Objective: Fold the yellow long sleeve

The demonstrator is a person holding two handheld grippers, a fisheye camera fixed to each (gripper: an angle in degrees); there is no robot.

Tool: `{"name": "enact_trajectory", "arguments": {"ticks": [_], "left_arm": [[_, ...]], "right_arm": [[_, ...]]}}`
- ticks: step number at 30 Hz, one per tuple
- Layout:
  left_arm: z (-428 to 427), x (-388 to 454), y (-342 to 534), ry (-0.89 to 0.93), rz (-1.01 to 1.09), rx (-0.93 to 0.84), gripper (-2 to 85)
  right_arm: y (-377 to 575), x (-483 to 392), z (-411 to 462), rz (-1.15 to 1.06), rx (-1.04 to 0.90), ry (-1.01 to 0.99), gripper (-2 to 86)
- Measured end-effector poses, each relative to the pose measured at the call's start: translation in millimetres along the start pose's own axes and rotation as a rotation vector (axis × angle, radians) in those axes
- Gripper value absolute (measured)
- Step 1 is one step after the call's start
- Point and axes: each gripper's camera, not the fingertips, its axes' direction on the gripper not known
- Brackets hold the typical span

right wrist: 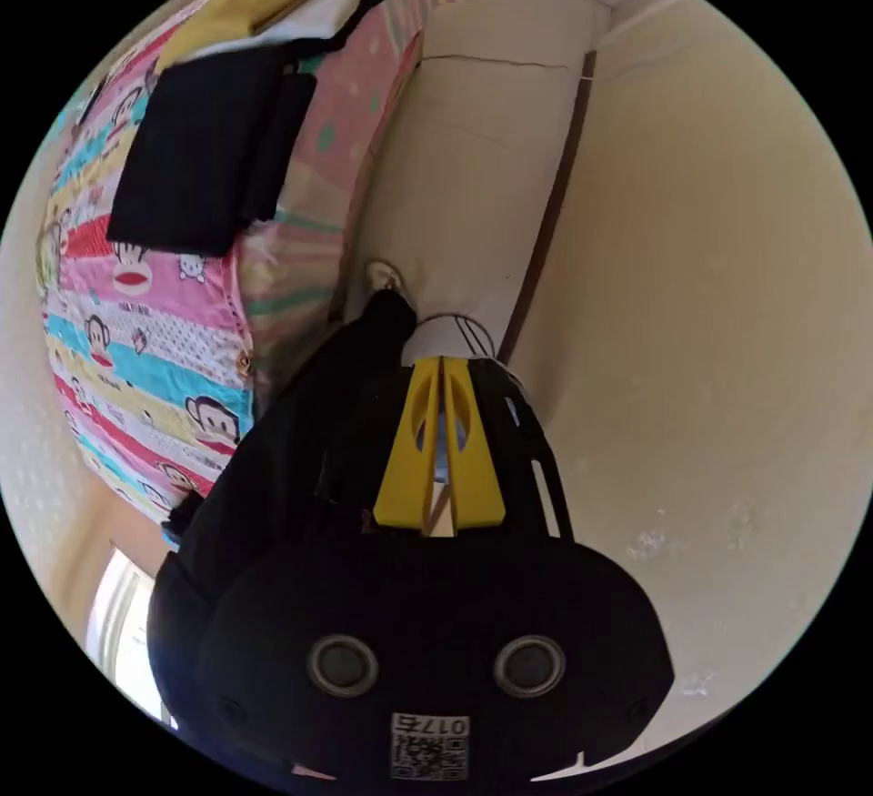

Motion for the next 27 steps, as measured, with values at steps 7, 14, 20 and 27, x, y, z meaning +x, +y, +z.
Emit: {"name": "enact_trajectory", "arguments": {"ticks": [7,14,20,27], "left_arm": [[6,172,-54,-0.559,0.289,-0.253,-1.0],[68,262,-91,-0.732,0.298,-0.005,-1.0],[167,313,-113,-0.638,0.438,0.181,-0.9],[303,431,-123,-0.868,0.758,0.217,0.4]], "right_arm": [[-19,-5,89,-0.195,-0.237,0.918,0.3],[-131,16,19,-0.271,-0.036,0.472,0.3],[-236,41,-97,-0.505,0.343,-0.002,0.4],[-331,79,-186,-0.681,0.571,-0.110,1.6]]}}
